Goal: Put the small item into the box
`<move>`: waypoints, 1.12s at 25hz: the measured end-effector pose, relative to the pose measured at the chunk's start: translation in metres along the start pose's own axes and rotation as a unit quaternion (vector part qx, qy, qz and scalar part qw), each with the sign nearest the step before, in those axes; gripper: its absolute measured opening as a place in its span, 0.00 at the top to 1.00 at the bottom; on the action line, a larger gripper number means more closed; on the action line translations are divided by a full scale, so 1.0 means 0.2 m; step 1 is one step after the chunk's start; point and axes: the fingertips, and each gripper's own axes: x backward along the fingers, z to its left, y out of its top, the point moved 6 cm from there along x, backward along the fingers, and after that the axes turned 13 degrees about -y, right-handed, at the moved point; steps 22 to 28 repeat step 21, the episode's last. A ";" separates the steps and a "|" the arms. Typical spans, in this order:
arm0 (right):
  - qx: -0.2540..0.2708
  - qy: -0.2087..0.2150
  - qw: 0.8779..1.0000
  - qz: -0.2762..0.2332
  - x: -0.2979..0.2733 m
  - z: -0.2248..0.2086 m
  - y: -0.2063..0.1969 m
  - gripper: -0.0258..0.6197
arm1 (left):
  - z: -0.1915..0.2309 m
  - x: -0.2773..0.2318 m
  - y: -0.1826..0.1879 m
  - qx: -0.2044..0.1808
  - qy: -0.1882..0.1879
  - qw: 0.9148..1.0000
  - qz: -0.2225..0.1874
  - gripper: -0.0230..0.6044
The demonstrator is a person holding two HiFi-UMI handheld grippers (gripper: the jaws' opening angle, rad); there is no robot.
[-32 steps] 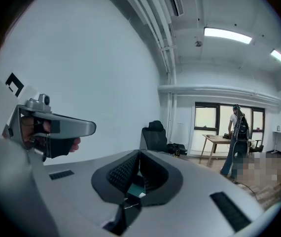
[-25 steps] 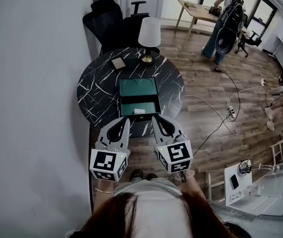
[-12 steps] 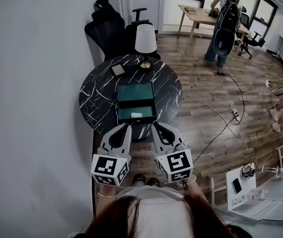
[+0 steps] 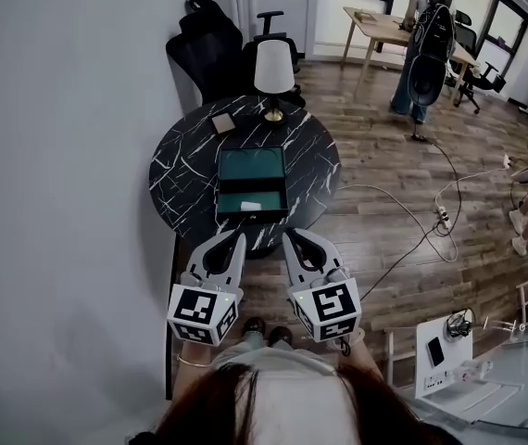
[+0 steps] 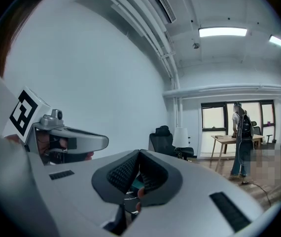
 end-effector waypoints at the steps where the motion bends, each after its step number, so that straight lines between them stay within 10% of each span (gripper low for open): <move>1: -0.002 0.000 1.000 0.000 0.01 -0.01 0.00 0.92 | -0.02 0.00 0.00 0.000 0.000 1.000 0.001 0.95; 28: -0.020 0.006 1.000 -0.007 0.07 -0.12 -0.04 0.92 | -0.15 -0.11 -0.01 -0.012 -0.010 1.000 0.006 0.95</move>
